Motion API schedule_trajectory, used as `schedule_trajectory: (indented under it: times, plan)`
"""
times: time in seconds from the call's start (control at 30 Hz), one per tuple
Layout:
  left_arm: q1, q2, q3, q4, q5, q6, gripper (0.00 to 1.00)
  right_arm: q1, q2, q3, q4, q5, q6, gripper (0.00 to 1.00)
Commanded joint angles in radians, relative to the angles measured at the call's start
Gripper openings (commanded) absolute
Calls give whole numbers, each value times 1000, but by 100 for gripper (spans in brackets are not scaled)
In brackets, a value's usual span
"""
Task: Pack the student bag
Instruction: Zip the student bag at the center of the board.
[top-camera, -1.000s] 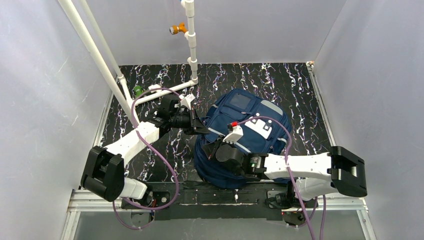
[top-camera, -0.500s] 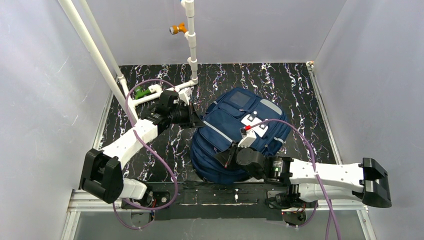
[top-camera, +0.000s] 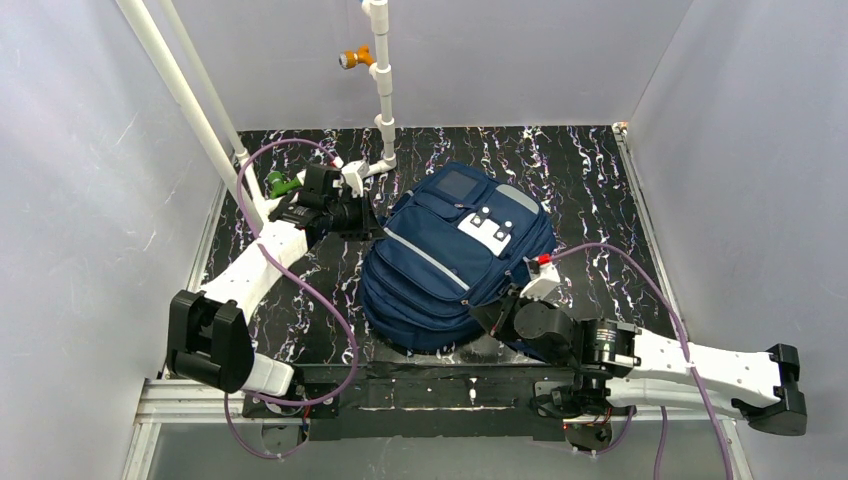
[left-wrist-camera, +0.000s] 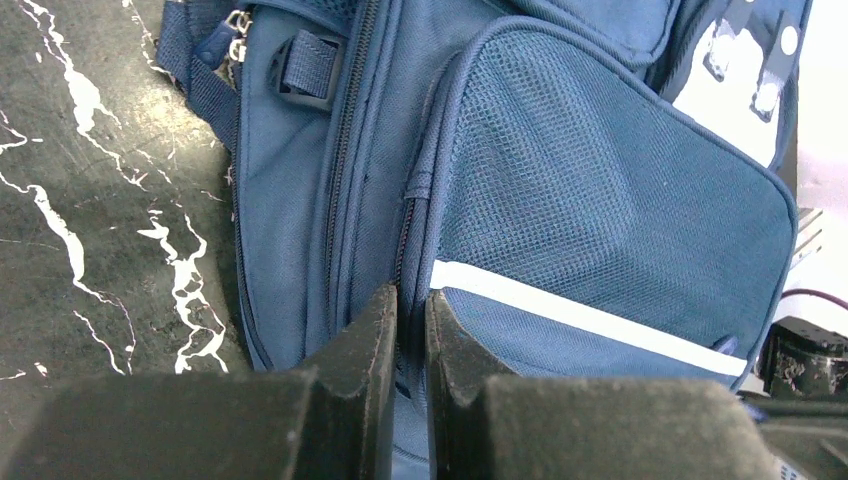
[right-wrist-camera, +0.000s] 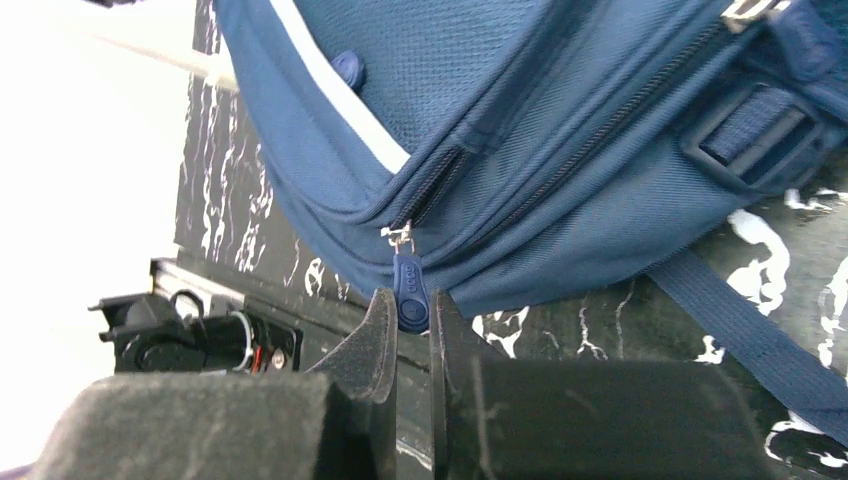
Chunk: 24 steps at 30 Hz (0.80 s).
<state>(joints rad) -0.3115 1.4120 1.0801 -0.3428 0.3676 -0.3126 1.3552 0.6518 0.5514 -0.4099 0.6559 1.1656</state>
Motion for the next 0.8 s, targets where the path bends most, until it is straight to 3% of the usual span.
schedule_trajectory:
  times: [0.0, 0.2, 0.33, 0.43, 0.57, 0.67, 0.7, 0.73, 0.77]
  plan:
    - [82, -22, 6, 17, -241, 133, 0, 9, -45, 51, -297, 213, 76, 1]
    - [86, -45, -36, 54, -151, 160, 0, -12, 70, 94, -241, 372, -23, 1]
    - [87, -54, -59, 59, -135, 169, 0, -141, 203, 157, -253, 355, -119, 1]
    - [86, -55, -61, 48, -134, 173, 0, -249, 193, 164, -202, 340, -217, 1]
    - [86, -59, -62, 44, -133, 173, 0, -410, 223, 174, -79, 190, -369, 1]
    - [86, -48, -39, 10, -106, 172, 0, -441, 249, 177, 31, 58, -472, 1]
    - [87, -48, -27, -5, -96, 170, 3, -441, 259, 192, 19, 39, -487, 6]
    - [86, -49, -17, -21, -86, 167, 12, -441, 264, 206, 0, 26, -503, 19]
    - [86, -53, -10, -34, -78, 156, 21, -441, 263, 221, -21, 19, -513, 39]
